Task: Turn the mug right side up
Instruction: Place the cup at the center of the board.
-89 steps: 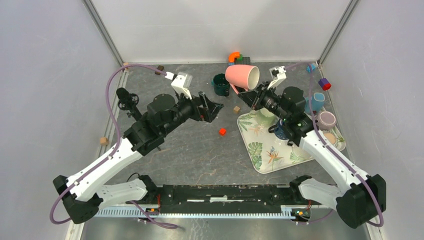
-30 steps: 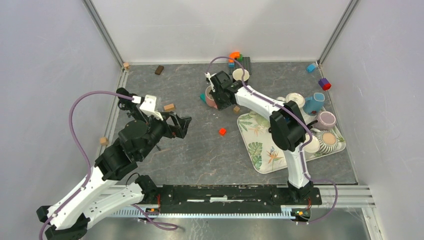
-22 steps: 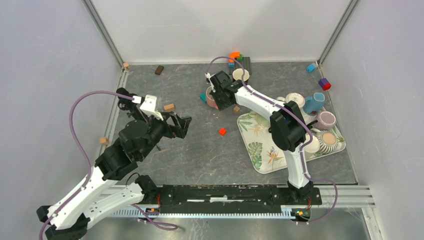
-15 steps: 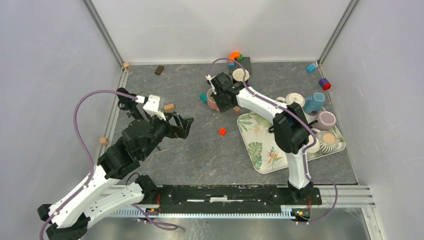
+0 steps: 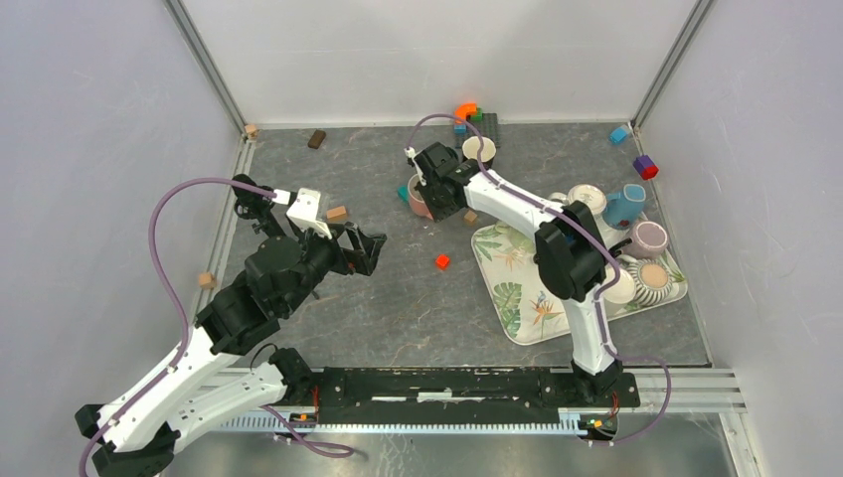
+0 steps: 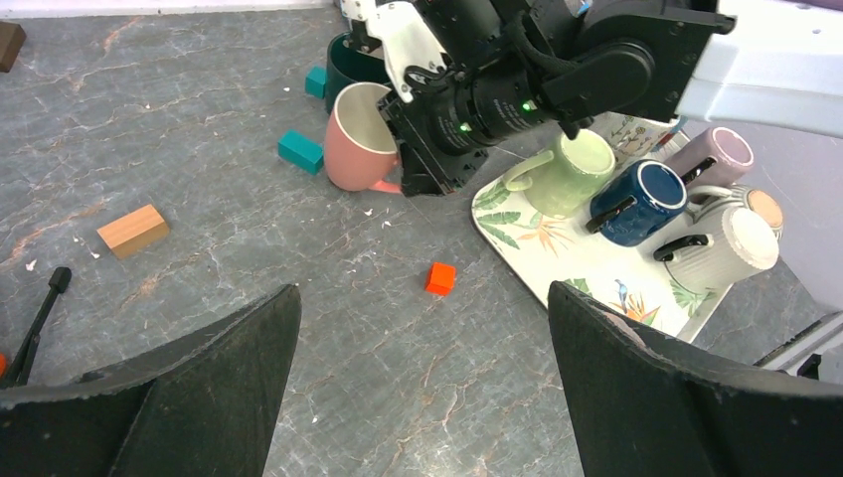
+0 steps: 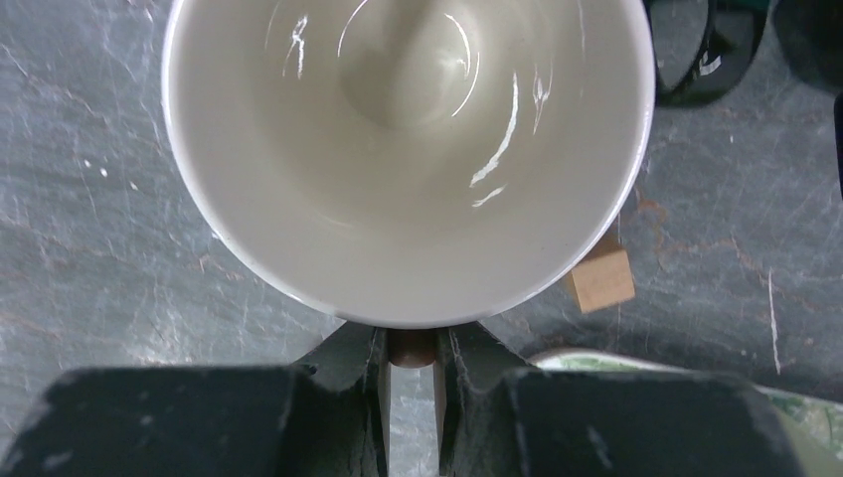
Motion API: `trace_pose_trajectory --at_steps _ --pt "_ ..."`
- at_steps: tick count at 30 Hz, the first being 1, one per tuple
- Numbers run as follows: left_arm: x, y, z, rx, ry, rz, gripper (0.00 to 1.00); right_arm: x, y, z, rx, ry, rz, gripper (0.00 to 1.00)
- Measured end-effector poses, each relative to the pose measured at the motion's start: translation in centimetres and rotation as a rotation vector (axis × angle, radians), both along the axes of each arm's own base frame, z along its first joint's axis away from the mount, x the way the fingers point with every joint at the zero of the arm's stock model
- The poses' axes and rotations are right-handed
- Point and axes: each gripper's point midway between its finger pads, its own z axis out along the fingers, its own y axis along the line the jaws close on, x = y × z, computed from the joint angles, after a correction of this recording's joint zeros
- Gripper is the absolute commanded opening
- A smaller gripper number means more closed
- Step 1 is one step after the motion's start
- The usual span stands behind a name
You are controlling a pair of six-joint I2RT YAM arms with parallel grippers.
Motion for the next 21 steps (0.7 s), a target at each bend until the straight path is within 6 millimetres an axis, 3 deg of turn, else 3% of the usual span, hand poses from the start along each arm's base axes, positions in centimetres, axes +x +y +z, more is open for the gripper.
trace_pose_trajectory --at_steps 9,21 --pt "0.0 0.0 0.0 0.0 0.0 0.0 1.0 2.0 1.7 -1.3 -0.002 0.0 0.008 0.0" --pt "0.0 0.0 -0.1 0.003 0.002 0.0 1.0 3.5 2.7 -0.5 0.007 -0.024 0.013 0.01"
